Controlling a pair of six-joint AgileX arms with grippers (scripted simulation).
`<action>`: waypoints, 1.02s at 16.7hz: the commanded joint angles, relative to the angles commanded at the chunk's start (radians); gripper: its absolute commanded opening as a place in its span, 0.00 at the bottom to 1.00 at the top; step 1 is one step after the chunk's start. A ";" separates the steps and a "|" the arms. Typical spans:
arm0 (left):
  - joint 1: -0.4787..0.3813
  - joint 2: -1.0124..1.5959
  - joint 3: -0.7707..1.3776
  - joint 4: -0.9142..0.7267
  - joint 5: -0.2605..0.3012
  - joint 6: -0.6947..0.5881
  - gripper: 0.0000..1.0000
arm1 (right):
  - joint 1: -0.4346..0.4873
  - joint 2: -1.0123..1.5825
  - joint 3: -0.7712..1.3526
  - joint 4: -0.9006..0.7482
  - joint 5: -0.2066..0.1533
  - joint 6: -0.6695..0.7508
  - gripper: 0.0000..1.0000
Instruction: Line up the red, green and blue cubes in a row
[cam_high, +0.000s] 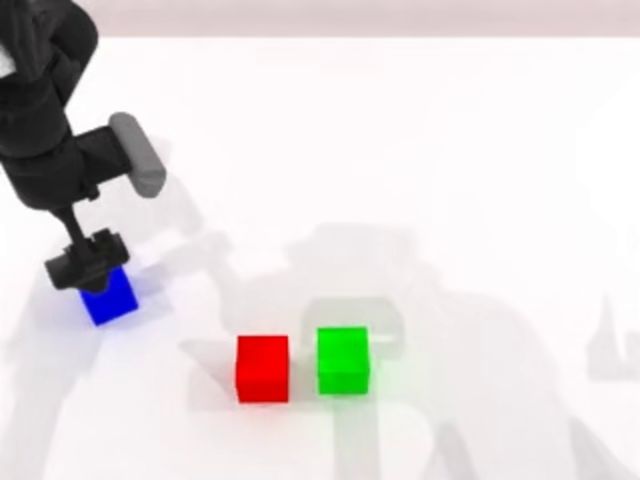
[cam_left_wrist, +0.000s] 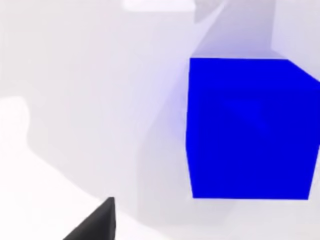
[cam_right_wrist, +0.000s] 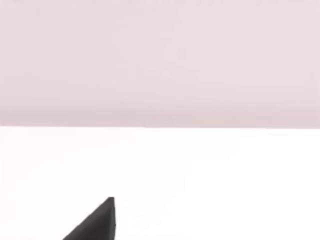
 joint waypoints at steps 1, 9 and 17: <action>0.000 0.001 -0.002 0.003 0.000 0.000 1.00 | 0.000 0.000 0.000 0.000 0.000 0.000 1.00; 0.005 0.108 -0.166 0.282 0.001 0.004 1.00 | 0.000 0.000 0.000 0.000 0.000 0.000 1.00; 0.006 0.131 -0.198 0.331 0.001 0.005 0.85 | 0.000 0.000 0.000 0.000 0.000 0.000 1.00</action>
